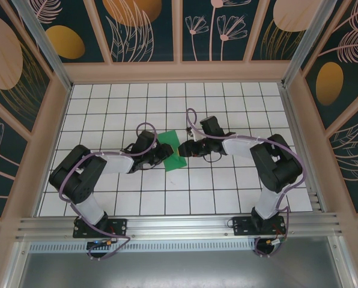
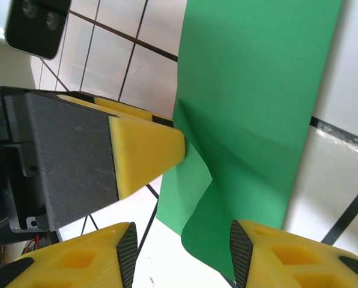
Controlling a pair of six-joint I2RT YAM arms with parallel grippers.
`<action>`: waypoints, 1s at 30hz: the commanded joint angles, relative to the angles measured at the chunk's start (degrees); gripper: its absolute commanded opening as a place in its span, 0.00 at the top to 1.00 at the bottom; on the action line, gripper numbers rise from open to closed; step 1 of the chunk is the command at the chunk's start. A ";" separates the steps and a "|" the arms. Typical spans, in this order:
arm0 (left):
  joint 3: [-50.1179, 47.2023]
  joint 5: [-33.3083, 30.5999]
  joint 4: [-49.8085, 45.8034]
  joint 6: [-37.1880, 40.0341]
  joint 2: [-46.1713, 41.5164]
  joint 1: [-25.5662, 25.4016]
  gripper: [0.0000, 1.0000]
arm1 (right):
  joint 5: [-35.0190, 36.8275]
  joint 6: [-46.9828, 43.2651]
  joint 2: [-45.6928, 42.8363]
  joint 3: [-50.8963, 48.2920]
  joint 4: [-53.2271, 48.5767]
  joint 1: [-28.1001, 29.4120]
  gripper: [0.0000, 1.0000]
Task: Fold a paper plane with a square sheet of paper (pick it up from the middle)
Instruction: Fold the triangle a second time at the center of the table, then turn over the paper at the center of the table.
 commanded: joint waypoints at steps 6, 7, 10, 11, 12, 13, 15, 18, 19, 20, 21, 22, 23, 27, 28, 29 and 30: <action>0.94 0.16 0.14 0.08 -1.04 0.14 0.51 | 1.57 -1.73 1.44 1.91 -0.18 1.73 0.52; 1.06 0.22 0.27 0.07 -1.23 0.08 0.50 | 1.61 -1.79 1.91 2.15 -0.34 1.79 0.53; 1.03 0.33 0.54 0.07 -1.31 0.13 0.51 | 2.40 -1.95 3.12 2.90 -0.89 1.99 0.55; 1.03 0.35 0.56 -0.01 -1.21 0.17 0.51 | 2.89 -1.96 3.44 3.21 -1.12 1.99 0.56; 0.98 0.33 0.62 -0.04 -1.22 0.10 0.51 | 3.36 -2.05 3.66 3.46 -1.31 2.07 0.56; 0.94 0.40 0.65 -0.02 -1.19 0.16 0.51 | 3.81 -2.10 4.03 3.83 -1.46 2.08 0.57; 0.64 0.25 0.63 -0.10 -1.51 0.35 0.51 | 4.40 -2.45 4.75 4.69 -1.75 2.09 0.60; -0.18 -0.02 1.04 -0.15 -2.61 0.84 0.51 | 4.45 -2.75 6.16 6.02 -1.70 2.09 0.68; -0.55 -0.02 1.19 -0.26 -3.05 0.95 0.50 | 4.13 -2.83 6.71 6.52 -1.68 2.03 0.74; -0.82 -0.07 1.32 -0.31 -3.35 1.06 0.50 | 3.66 -2.67 7.05 6.89 -1.47 2.09 0.80; -1.34 0.00 1.73 -0.36 -3.86 1.20 0.49 | 2.94 -2.10 7.08 6.95 -0.82 1.99 0.85; -1.87 0.13 2.38 -0.60 -4.36 1.37 0.48 | 1.69 -1.24 6.89 6.79 0.24 1.80 0.88; -2.32 0.30 2.87 -0.72 -4.63 1.54 0.46 | 0.38 -0.49 6.55 6.56 1.39 1.65 0.90; -4.03 1.97 6.44 -1.71 -5.06 2.08 0.39 | -3.74 4.37 5.09 5.36 5.52 0.40 0.93; -4.23 2.39 7.19 -1.88 -4.99 2.07 0.38 | -4.76 5.68 4.91 5.15 6.28 -0.12 0.94; -4.40 2.74 7.91 -2.04 -4.92 2.11 0.37 | -5.88 7.14 4.83 4.96 6.96 -0.21 0.94; -4.48 3.04 8.54 -2.20 -4.84 2.12 0.36 | -6.69 8.28 4.72 4.71 7.64 -0.24 0.94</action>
